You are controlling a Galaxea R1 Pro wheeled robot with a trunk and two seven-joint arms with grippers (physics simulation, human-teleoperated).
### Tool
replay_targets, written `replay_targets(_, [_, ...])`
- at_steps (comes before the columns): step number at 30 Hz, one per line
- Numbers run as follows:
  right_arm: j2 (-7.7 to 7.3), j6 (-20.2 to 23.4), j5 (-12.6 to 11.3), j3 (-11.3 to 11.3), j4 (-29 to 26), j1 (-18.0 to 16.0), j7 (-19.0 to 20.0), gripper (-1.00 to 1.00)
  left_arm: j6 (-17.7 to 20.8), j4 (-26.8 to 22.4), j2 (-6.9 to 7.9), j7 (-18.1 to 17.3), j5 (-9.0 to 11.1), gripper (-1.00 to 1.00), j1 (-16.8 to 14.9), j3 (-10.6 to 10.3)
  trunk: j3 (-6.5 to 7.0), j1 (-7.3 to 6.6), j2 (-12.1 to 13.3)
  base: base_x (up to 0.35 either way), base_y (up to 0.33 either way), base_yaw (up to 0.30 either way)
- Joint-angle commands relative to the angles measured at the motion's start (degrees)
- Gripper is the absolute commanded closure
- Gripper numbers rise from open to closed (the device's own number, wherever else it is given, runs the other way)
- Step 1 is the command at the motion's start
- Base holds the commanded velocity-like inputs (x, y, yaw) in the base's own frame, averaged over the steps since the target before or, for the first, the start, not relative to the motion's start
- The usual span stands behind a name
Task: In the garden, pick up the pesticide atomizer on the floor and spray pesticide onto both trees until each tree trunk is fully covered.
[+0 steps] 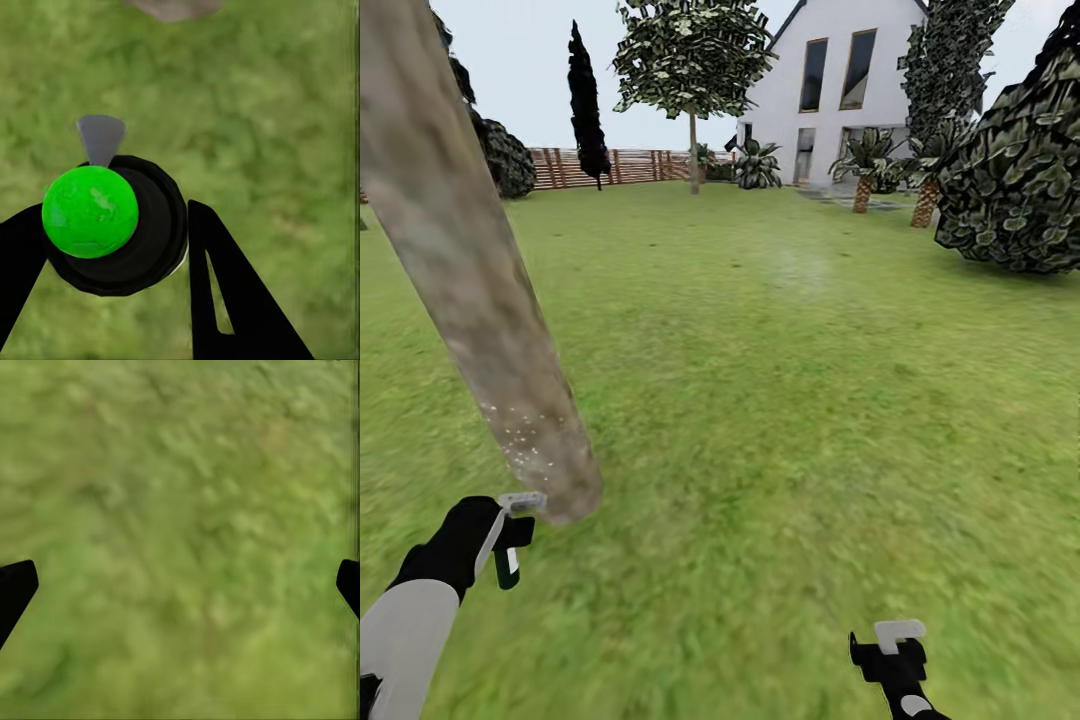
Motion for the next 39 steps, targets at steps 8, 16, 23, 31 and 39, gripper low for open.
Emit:
replay_targets(8, [0.08, -0.1, -0.5, 0.5, 0.0, 0.0, -0.1, -1.00, 0.3, -0.1, -0.03, -0.6, -0.6, 1.00, 0.0, 0.2, -0.05, 0.01, 0.0, 0.138, -0.276, 0.004])
replay_targets(16, [0.15, -0.1, -0.5, 0.5, 0.0, 0.0, 0.0, -1.00, 0.3, -0.1, -0.03, -0.5, -0.6, 1.00, 0.0, 0.5, -0.05, 0.01, 0.0, 0.139, -0.275, 0.244])
replay_targets(23, [0.18, -0.1, -0.5, 0.5, 0.0, 0.0, 0.0, -1.00, 0.2, -0.2, -0.03, -0.5, -0.6, 1.00, 0.0, 0.7, -0.05, 0.01, 0.0, 0.176, -0.246, 0.276])
replay_targets(31, [0.18, -0.1, -0.5, 0.5, 0.0, 0.0, 0.0, -1.00, 0.2, -0.2, -0.03, -0.5, -0.6, 1.00, 0.0, 0.7, -0.05, 0.01, 0.0, 0.191, -0.234, 0.071])
replay_targets(39, [0.18, -0.1, -0.5, 0.6, 0.0, 0.0, 0.0, -1.00, 0.2, -0.4, -0.03, -0.5, -0.6, 1.00, 0.0, 0.7, -0.05, 0.01, 0.0, 0.186, -0.234, 0.016])
